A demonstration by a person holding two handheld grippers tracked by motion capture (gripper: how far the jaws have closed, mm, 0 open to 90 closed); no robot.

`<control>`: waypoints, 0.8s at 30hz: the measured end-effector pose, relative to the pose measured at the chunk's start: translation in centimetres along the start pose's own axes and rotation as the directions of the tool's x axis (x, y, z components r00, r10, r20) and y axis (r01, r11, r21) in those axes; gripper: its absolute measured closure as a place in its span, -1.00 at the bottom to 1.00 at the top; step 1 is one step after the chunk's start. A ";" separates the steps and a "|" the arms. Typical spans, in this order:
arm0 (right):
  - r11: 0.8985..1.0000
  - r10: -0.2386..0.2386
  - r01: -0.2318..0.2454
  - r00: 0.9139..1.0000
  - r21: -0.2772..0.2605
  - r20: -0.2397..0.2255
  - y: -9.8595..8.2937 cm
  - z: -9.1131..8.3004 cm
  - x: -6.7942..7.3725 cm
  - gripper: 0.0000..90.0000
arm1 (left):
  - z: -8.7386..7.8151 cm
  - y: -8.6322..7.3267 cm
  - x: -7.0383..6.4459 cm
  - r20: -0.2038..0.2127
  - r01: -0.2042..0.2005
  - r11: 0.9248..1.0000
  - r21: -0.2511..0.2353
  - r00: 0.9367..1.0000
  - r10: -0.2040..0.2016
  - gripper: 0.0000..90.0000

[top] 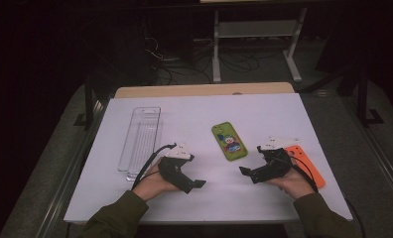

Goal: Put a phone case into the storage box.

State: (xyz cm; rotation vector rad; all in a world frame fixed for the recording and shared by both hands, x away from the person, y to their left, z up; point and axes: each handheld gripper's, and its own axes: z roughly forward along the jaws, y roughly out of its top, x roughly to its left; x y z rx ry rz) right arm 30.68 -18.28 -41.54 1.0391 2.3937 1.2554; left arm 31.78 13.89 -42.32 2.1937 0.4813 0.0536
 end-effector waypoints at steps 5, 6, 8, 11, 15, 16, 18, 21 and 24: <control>1.000 -0.001 0.001 1.000 -0.016 0.003 0.0 -0.2 0.0 -1.00 | 0.0 0.0 0.0 0.002 0.005 1.000 -0.002 1.000 -0.005 -1.00; 1.000 -0.002 0.002 1.000 -0.016 0.002 0.0 -0.3 0.1 -1.00 | 0.0 0.0 0.0 0.002 0.007 1.000 -0.001 1.000 -0.007 -1.00; 1.000 -0.004 0.004 1.000 -0.027 0.002 0.0 -0.4 0.1 -1.00 | 0.0 0.0 0.0 0.003 0.011 1.000 0.000 1.000 -0.011 -1.00; 1.000 -0.015 0.015 1.000 -0.027 0.003 0.1 -0.5 0.1 -1.00 | 0.0 0.0 0.0 0.007 0.008 1.000 0.003 1.000 -0.008 -1.00; 1.000 -0.011 0.011 0.999 -0.007 0.030 0.3 -1.0 -0.1 -1.00 | -0.1 0.0 0.1 0.011 -0.012 1.000 0.003 1.000 0.012 -1.00; 1.000 -0.010 0.010 0.999 -0.004 0.037 0.4 -1.2 -0.2 -1.00 | -0.1 0.0 0.1 0.013 -0.013 1.000 0.005 1.000 0.013 -1.00; 1.000 -0.004 0.004 0.999 0.009 0.046 0.5 -1.5 -0.3 -1.00 | 0.0 0.0 0.1 0.012 -0.013 1.000 0.005 1.000 0.013 -1.00; 0.999 -0.003 0.001 0.997 0.032 0.072 0.6 -2.1 -0.5 -1.00 | -0.1 0.0 0.1 0.014 -0.015 1.000 0.008 1.000 0.015 -1.00; 0.999 0.009 -0.014 0.995 0.051 0.096 0.6 -2.7 -1.0 -1.00 | 0.0 0.0 0.1 0.016 -0.015 1.000 0.009 1.000 0.015 -1.00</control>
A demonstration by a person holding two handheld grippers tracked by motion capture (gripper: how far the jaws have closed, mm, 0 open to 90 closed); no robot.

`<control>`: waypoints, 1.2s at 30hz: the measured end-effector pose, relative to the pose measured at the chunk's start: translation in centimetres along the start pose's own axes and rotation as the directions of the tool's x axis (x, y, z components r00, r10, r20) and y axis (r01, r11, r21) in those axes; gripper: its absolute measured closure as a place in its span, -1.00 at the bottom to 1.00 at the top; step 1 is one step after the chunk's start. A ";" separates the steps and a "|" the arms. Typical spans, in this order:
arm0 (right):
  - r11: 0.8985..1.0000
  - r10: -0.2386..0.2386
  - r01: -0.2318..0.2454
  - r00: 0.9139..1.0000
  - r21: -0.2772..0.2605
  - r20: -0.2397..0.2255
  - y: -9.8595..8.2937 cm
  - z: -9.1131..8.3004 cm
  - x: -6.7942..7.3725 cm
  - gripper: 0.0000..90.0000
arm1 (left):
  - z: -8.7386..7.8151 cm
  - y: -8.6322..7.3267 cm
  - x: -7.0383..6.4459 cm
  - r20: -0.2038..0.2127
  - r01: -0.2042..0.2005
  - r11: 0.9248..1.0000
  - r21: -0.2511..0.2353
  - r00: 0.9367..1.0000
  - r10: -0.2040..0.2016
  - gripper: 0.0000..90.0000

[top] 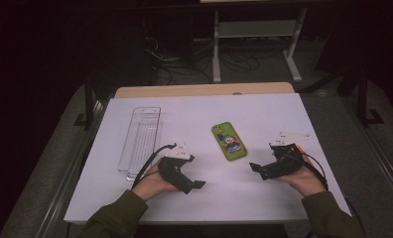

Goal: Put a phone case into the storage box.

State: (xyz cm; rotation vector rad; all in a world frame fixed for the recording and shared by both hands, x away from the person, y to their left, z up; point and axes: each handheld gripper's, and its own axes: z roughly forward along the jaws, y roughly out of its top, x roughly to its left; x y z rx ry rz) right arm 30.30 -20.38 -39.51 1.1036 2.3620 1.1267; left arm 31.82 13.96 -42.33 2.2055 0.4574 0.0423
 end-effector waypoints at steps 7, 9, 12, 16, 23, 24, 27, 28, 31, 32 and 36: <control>0.999 0.037 -0.040 0.996 0.033 0.079 -0.7 -1.3 -1.7 -1.00 | 0.0 0.0 -0.1 -0.002 -0.010 1.000 0.001 1.000 0.010 -1.00; 0.998 0.039 -0.043 0.993 0.038 0.115 -1.0 -1.7 -2.2 -1.00 | -0.1 0.0 -0.1 -0.001 -0.010 1.000 0.001 1.000 0.010 -1.00; 0.995 0.067 -0.078 0.986 0.064 0.155 -1.7 -2.2 -3.2 -1.00 | -0.1 0.0 -0.2 -0.001 -0.008 1.000 -0.002 1.000 0.008 -1.00; 0.989 0.087 -0.110 0.972 0.095 0.220 -2.5 -2.6 -4.5 -1.00 | -0.1 0.0 -0.2 -0.001 -0.012 1.000 -0.003 1.000 0.012 -1.00; 0.976 0.110 -0.158 0.953 0.151 0.283 -3.8 -2.4 -5.5 -1.00 | -0.1 0.0 -0.3 -0.001 0.005 1.000 -0.006 1.000 -0.005 -1.00; 0.975 0.110 -0.160 0.952 0.156 0.286 -3.9 -2.4 -5.6 -1.00 | -0.1 0.0 -0.3 -0.001 0.007 1.000 -0.007 1.000 -0.007 -1.00; 0.965 0.129 -0.191 0.943 0.182 0.306 -4.6 -2.5 -5.9 -1.00 | -0.2 -0.1 -0.3 -0.001 0.007 1.000 -0.009 1.000 -0.007 -1.00; 0.965 0.129 -0.191 0.943 0.182 0.306 -4.6 -2.5 -5.9 -1.00 | -0.2 -0.1 -0.3 0.000 0.008 1.000 -0.012 1.000 -0.008 -1.00; 0.957 0.135 -0.207 0.938 0.202 0.319 -5.3 -2.5 -6.0 -1.00 | -0.2 -0.1 -0.2 0.000 0.011 1.000 -0.012 1.000 -0.011 -1.00; 0.956 0.135 -0.210 0.936 0.207 0.324 -5.5 -2.4 -6.0 -1.00 | -0.1 -0.1 -0.2 0.000 0.011 1.000 -0.011 1.000 -0.011 -1.00; 0.942 0.145 -0.234 0.931 0.242 0.336 -6.1 -2.2 -6.2 -0.99 | -0.1 -0.1 -0.3 0.001 0.009 1.000 -0.005 1.000 -0.009 -1.00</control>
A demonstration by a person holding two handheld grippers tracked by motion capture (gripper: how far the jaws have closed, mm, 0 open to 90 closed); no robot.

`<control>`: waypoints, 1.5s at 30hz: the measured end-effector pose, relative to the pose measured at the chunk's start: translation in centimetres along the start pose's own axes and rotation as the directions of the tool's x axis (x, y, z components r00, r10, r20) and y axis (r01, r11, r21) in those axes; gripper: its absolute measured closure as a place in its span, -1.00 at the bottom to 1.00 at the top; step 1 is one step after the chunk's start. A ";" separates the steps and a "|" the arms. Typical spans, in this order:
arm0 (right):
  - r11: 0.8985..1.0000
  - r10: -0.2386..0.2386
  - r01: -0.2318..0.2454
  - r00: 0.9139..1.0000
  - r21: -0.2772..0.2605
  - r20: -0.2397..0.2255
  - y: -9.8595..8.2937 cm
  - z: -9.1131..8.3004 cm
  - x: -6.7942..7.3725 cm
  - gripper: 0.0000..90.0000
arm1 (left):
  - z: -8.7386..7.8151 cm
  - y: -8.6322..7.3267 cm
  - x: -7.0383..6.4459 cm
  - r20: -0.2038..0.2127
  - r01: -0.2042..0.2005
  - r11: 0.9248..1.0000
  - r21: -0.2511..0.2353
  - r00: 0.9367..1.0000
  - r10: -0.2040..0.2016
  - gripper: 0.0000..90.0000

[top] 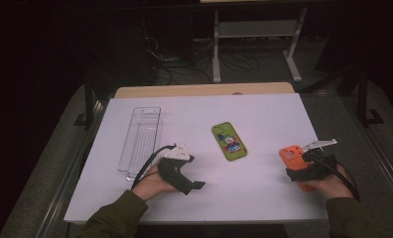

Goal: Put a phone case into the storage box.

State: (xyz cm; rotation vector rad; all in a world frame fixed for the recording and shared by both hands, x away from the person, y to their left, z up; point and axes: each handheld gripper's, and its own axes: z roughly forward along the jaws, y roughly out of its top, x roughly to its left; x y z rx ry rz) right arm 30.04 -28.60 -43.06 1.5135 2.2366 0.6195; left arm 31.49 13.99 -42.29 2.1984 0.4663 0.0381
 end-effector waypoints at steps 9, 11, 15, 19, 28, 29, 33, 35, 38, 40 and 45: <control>0.999 0.019 -0.019 1.000 0.046 0.007 -0.5 0.5 -0.5 -0.88 | 0.0 0.0 0.1 0.003 -0.003 1.000 0.002 1.000 0.003 -1.00; 0.998 0.022 -0.022 1.000 0.059 0.008 -0.6 0.6 -0.5 -0.86 | 0.0 0.0 0.1 0.003 -0.002 1.000 0.001 1.000 0.002 -1.00; 0.997 0.031 -0.031 1.000 0.067 0.005 -0.7 0.5 -0.4 -0.80 | 0.0 0.0 0.1 0.001 -0.004 1.000 0.001 1.000 0.004 -1.00; 0.996 0.042 -0.042 0.999 0.076 0.003 -0.8 0.3 -0.5 -0.71 | 0.0 0.0 0.1 0.002 -0.005 1.000 0.002 1.000 0.005 -1.00; 0.993 0.066 -0.066 0.998 0.095 0.002 -0.6 0.3 -0.5 -0.66 | 0.0 0.0 0.1 0.001 -0.005 1.000 0.001 1.000 0.005 -1.00; 0.993 0.066 -0.066 0.998 0.096 0.001 -0.6 0.3 -0.5 -0.66 | 0.0 0.0 0.1 0.002 -0.004 1.000 0.002 1.000 0.004 -1.00; 0.994 0.063 -0.062 0.998 0.089 -0.010 -0.4 0.1 -0.5 -0.66 | 0.1 0.0 0.2 0.004 -0.003 1.000 0.002 1.000 0.003 -1.00; 0.996 0.053 -0.052 0.998 0.075 -0.012 -0.1 0.0 -0.5 -0.66 | 0.1 0.0 0.2 0.004 0.002 1.000 0.001 1.000 -0.002 -1.00; 0.997 0.054 -0.052 0.998 0.060 -0.034 0.3 -0.3 -0.6 -0.66 | 0.1 0.0 0.2 0.008 0.012 1.000 -0.005 1.000 -0.012 -1.00; 0.998 0.045 -0.043 0.998 0.047 -0.045 0.7 -0.5 -0.5 -0.66 | 0.1 0.1 0.4 0.008 0.006 1.000 -0.002 1.000 -0.006 -1.00; 1.000 -0.007 0.008 0.997 0.011 -0.082 2.2 -0.8 0.2 -0.66 | -0.1 0.3 0.6 0.000 0.004 1.000 0.000 1.000 -0.004 -1.00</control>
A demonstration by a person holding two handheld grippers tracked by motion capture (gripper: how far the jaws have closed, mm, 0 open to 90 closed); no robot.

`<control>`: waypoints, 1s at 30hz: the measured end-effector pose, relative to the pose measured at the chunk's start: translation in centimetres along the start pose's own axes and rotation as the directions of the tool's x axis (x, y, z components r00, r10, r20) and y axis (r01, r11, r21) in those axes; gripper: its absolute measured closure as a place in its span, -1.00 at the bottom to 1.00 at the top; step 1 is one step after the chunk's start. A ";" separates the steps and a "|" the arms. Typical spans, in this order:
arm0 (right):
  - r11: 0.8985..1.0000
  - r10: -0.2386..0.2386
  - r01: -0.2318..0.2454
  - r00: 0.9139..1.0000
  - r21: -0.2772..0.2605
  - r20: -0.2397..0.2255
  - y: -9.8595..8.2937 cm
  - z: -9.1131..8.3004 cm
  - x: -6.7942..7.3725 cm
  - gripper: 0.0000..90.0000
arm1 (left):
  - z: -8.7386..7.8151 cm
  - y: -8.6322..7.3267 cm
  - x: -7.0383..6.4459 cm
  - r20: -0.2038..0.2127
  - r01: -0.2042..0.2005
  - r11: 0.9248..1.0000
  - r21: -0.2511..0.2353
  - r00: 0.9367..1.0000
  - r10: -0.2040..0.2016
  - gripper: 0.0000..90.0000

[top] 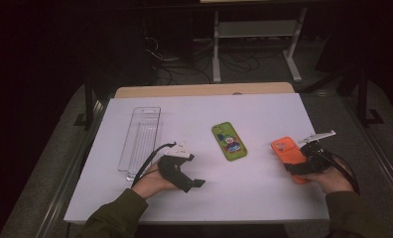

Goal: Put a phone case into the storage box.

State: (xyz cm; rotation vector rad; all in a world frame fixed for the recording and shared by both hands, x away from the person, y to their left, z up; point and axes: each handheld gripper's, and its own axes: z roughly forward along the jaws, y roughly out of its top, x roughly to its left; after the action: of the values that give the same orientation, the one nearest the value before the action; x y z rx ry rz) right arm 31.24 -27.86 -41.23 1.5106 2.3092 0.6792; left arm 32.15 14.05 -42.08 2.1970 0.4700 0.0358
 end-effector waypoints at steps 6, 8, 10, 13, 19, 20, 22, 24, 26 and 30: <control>0.998 -0.061 0.061 0.997 -0.001 -0.055 1.6 0.8 1.3 -0.66 | -0.2 0.2 0.3 0.003 -0.002 1.000 0.002 1.000 0.002 -1.00; 0.996 -0.087 0.087 0.993 -0.010 -0.074 2.3 0.9 1.7 -0.66 | -0.3 0.4 0.2 0.006 0.019 1.000 -0.008 1.000 -0.019 -1.00; 0.992 -0.128 0.126 0.988 -0.030 -0.089 3.0 0.9 2.0 -0.66 | -0.5 0.5 0.3 0.008 0.021 1.000 -0.014 1.000 -0.021 -1.00; 0.988 -0.151 0.147 0.982 -0.040 -0.114 4.1 0.8 2.6 -0.66 | -0.6 0.7 0.2 0.011 0.019 1.000 -0.015 1.000 -0.019 -1.00; 0.978 -0.208 0.201 0.965 -0.060 -0.157 6.1 0.9 3.4 -0.66 | -0.9 1.5 0.4 0.011 0.007 1.000 -0.009 1.000 -0.007 -1.00; 0.974 -0.225 0.217 0.960 -0.067 -0.164 6.5 1.0 3.6 -0.66 | -0.9 1.7 0.4 0.015 0.012 1.000 -0.009 1.000 -0.012 -1.00; 0.966 -0.258 0.250 0.950 -0.066 -0.176 7.0 1.1 3.9 -0.66 | -0.9 2.0 0.4 0.014 0.008 1.000 -0.008 1.000 -0.008 -1.00; 0.959 -0.282 0.275 0.940 -0.062 -0.190 7.5 1.2 4.3 -0.66 | -0.8 2.4 0.6 0.009 0.000 1.000 0.004 1.000 0.000 -1.00; 0.950 -0.313 0.306 0.928 -0.066 -0.202 7.9 1.5 4.7 -0.66 | -0.9 2.9 0.6 -0.010 -0.014 1.000 0.009 1.000 0.014 -1.00; 0.933 -0.359 0.352 0.903 -0.074 -0.237 8.8 1.9 5.5 -0.66 | -1.0 3.7 0.9 -0.006 -0.013 1.000 0.013 1.000 0.013 -1.00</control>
State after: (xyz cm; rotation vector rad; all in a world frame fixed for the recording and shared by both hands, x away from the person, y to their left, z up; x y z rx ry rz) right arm 36.79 -19.49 -38.09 0.9914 2.6497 0.8302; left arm 33.98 13.07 -38.78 2.2132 0.4609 0.0466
